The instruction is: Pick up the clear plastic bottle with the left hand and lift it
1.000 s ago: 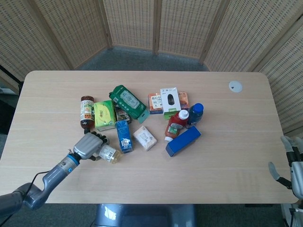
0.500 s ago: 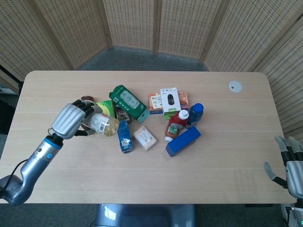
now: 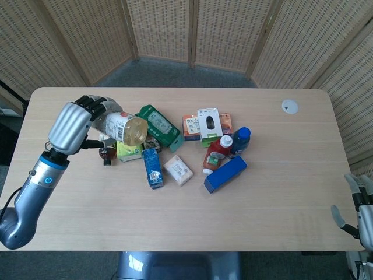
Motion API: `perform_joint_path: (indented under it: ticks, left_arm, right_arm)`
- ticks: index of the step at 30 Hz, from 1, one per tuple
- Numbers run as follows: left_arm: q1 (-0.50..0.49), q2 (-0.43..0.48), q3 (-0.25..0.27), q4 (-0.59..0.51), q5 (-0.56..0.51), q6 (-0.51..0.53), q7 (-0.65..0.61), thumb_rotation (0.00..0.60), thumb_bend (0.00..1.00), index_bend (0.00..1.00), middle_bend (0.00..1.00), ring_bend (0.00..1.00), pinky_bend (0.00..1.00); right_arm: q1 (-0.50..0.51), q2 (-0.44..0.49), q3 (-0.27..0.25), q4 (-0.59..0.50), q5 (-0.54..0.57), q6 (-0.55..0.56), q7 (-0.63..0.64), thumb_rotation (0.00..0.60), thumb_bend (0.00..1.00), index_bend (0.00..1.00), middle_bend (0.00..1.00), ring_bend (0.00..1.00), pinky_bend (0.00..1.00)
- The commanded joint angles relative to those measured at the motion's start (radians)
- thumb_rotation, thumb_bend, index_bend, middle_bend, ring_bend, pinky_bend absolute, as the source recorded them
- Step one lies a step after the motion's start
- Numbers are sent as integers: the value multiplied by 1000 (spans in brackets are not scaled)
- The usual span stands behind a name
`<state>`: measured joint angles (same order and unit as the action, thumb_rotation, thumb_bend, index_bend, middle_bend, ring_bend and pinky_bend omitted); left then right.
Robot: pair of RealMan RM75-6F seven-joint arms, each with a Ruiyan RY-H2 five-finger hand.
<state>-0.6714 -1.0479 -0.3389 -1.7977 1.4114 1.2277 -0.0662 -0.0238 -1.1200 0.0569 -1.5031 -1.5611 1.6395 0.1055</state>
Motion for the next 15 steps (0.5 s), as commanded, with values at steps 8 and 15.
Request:
perform_joint_path:
  ticks: [8, 15]
  left_arm:
    - [17, 24, -3, -29, -5, 28, 11, 600, 386, 779, 775, 763, 630]
    - [12, 16, -4, -14, 1, 31, 0, 600, 386, 776, 772, 754, 621]
  right_arm:
    - [-1, -12, -1, 18, -10, 4, 13, 22, 391, 0, 0, 0, 0]
    - [0, -7, 2, 1, -15, 8, -6, 23, 391, 0, 0, 0, 0]
